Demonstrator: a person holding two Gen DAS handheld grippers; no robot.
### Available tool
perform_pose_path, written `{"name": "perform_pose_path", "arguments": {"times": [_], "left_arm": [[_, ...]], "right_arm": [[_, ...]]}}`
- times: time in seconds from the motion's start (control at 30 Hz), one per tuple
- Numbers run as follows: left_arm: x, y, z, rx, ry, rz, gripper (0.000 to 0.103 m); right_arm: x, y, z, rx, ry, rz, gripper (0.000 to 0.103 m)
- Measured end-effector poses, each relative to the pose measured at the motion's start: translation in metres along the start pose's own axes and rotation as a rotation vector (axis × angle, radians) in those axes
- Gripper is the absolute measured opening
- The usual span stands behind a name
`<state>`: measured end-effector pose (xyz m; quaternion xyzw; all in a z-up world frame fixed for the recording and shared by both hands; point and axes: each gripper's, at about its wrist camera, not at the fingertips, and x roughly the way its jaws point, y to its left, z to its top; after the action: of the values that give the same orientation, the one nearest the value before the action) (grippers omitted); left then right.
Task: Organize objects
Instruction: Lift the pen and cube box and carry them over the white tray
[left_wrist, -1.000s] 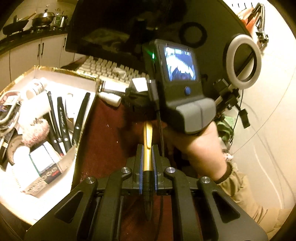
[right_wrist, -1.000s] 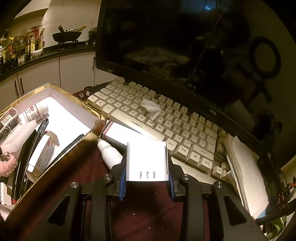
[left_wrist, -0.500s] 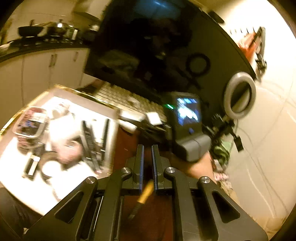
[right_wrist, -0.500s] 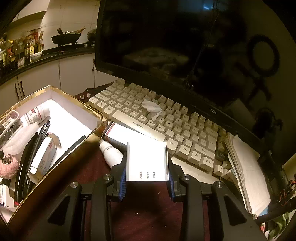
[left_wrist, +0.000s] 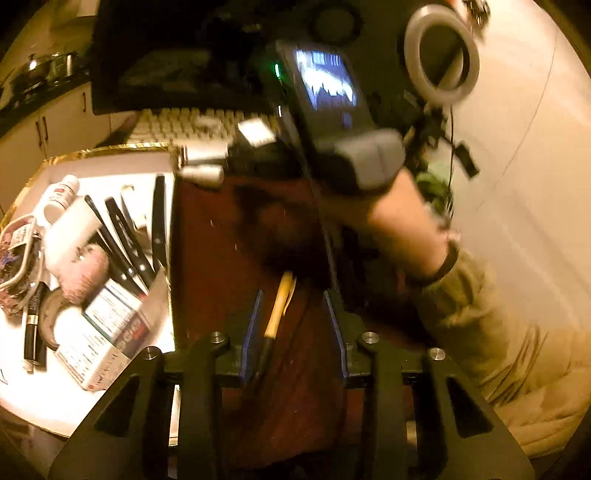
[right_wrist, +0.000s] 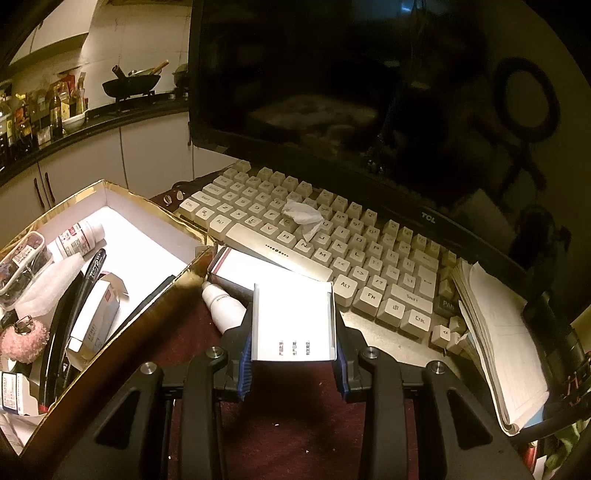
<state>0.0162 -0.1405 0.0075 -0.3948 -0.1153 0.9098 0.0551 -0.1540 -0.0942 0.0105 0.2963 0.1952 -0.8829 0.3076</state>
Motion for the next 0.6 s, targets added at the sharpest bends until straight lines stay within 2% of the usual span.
{"name": "perform_pose_path", "arguments": {"times": [0.13, 0.2, 0.33, 0.4, 0.5, 0.6], "left_arm": [[0.022, 0.004, -0.006, -0.011, 0.055, 0.049, 0.032], [0.030, -0.001, -0.009, 0.022, 0.062, 0.074, 0.032], [0.049, -0.008, -0.011, 0.049, 0.109, 0.075, 0.031], [0.057, -0.012, -0.014, 0.065, 0.121, 0.098, 0.019], [0.060, -0.008, -0.010, 0.043, 0.117, 0.096, 0.013], [0.067, -0.007, -0.003, 0.029, 0.115, 0.088, 0.013]], "right_arm": [[-0.001, 0.000, 0.001, 0.002, -0.001, 0.006, 0.034], [-0.002, 0.000, 0.001, 0.005, -0.002, 0.013, 0.034], [-0.010, -0.002, 0.002, 0.021, -0.009, 0.039, 0.035], [-0.014, -0.002, 0.001, 0.017, -0.016, 0.039, 0.035], [-0.017, -0.001, -0.001, 0.000, -0.026, 0.030, 0.035], [-0.017, -0.004, -0.001, 0.009, -0.024, 0.032, 0.035]]}}
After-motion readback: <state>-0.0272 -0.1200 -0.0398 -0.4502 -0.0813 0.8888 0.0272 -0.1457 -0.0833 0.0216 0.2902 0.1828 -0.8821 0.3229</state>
